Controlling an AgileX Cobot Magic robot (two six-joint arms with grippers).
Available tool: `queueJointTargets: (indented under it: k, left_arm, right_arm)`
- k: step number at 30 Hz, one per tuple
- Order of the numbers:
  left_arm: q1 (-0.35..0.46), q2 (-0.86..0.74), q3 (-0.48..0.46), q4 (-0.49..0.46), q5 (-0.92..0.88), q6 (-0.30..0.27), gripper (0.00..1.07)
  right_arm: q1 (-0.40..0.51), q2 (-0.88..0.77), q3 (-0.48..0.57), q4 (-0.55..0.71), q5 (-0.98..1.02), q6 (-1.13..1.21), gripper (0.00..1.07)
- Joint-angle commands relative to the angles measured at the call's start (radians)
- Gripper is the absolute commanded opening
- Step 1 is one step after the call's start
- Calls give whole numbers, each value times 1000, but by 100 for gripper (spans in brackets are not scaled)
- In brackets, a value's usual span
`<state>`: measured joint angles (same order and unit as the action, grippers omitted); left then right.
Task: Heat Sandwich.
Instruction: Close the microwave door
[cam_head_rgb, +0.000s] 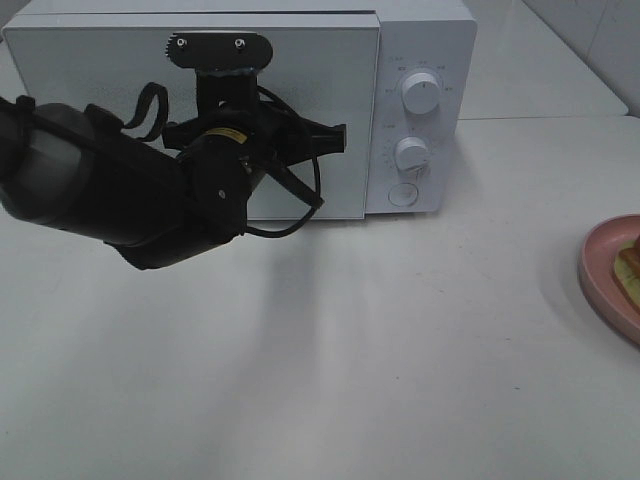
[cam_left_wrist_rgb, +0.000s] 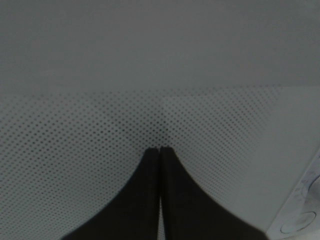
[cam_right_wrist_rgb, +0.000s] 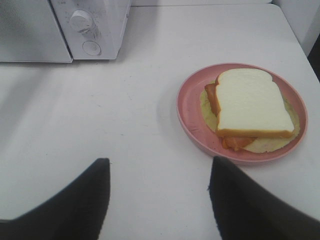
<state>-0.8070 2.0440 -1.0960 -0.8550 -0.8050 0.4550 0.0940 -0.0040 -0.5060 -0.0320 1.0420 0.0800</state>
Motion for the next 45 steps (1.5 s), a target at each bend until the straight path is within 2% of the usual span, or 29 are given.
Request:
queueJointTargets:
  k: [1, 9, 13, 14, 15, 19, 27, 32, 34, 36, 41, 45]
  left_arm:
    - [40, 6, -36, 12, -32, -5, 0]
    - [63, 5, -36, 40, -27, -9, 0]
    - [76, 5, -36, 52, -27, -42, 0]
    - [81, 5, -36, 73, -26, -79, 0]
    - [81, 5, -36, 77, -28, -90, 0]
    - [101, 5, -36, 112, -27, -117, 0]
    - [105, 5, -36, 114, -15, -116, 0]
    - [105, -12, -30, 116, 72, -116, 0]
    - [105, -40, -25, 127, 185, -116, 0]
    - [105, -48, -21, 140, 207, -117, 0]
    - [105, -124, 36, 213, 329, -117, 0]
    - [105, -259, 171, 287, 412, -117, 0]
  right_arm:
    - [1, -26, 2, -5, -5, -8, 58]
    - [1, -26, 2, -5, -5, -8, 58]
    - [1, -26, 2, -5, -5, -8, 58]
    - [1, -26, 2, -5, -5, -8, 58]
    - [1, -26, 2, -5, -5, -8, 58]
    - [1, -26, 2, -5, -5, -8, 58]
    - [1, -26, 2, -5, -5, -8, 58]
    - [1, -26, 2, -5, -5, -8, 58]
    - [1, -26, 2, -5, -5, -8, 58]
    - [1, -26, 2, -5, -5, -8, 58]
    - [1, -26, 2, -5, -5, -8, 58]
    - [1, -26, 2, -5, -5, -8, 58]
